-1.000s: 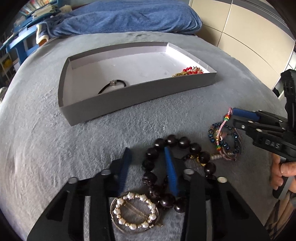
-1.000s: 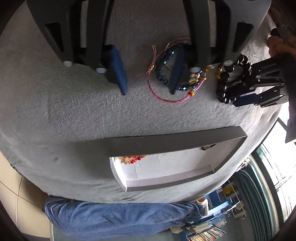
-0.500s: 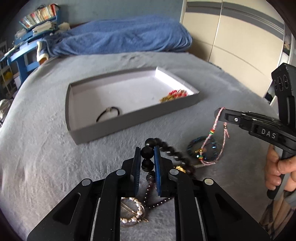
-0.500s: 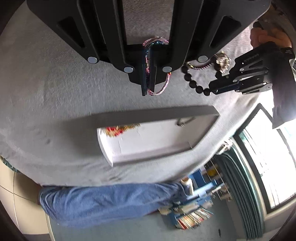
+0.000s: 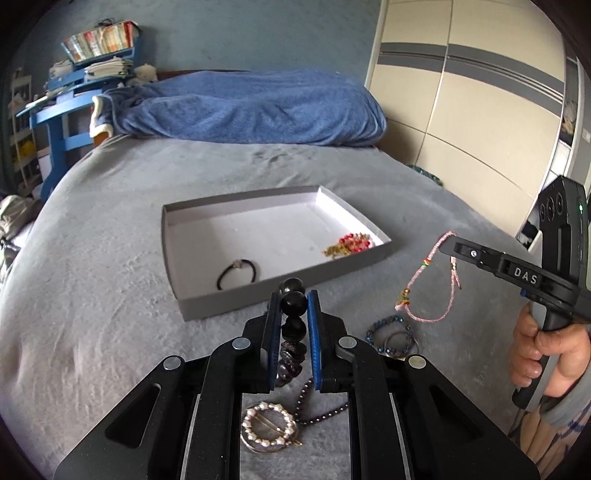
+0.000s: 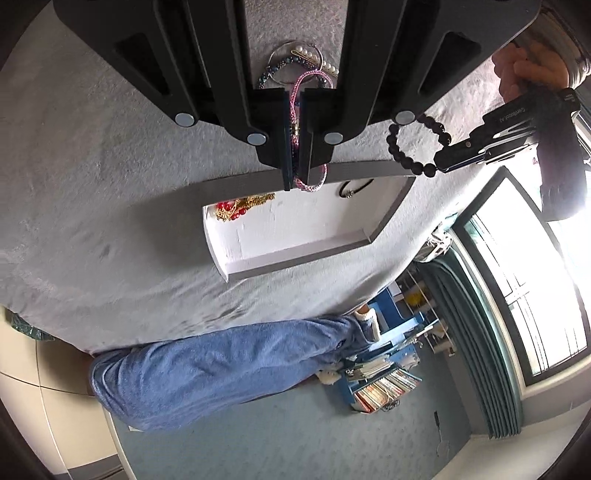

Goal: Organize jewelry
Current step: 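Grasp the pink string bracelet with the right tool while the left tool grasps the black bead bracelet, then carry both bracelets into the grey tray and open both tools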

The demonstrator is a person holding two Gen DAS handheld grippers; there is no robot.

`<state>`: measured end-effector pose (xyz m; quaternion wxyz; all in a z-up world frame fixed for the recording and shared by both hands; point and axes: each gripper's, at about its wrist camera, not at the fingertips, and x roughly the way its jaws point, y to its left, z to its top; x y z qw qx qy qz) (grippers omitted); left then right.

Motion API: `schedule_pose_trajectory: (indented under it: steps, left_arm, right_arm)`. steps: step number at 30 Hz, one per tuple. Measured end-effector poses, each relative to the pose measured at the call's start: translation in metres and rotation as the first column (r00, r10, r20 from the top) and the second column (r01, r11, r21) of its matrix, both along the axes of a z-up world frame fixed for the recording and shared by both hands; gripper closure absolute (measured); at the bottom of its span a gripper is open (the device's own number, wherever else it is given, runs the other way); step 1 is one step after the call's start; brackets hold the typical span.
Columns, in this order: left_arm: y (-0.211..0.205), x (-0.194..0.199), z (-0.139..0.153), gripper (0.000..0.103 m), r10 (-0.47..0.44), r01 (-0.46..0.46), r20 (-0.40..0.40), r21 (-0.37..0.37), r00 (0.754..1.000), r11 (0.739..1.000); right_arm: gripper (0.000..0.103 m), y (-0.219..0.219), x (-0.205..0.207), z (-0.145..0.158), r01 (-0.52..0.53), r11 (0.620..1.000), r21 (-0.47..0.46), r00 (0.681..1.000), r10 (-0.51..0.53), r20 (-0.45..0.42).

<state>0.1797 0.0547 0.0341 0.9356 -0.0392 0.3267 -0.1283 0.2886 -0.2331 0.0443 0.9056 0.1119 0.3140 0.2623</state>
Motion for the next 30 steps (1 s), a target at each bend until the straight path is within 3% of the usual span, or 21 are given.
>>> schedule_pose_trajectory:
  steps: [30]
  left_arm:
    - [0.023, 0.024, 0.022, 0.088, 0.031, -0.031, 0.024, -0.028, 0.999, 0.999]
  right_arm:
    - [0.100, 0.012, 0.022, 0.007, -0.018, 0.999, -0.046, 1.000, 0.018, 0.012]
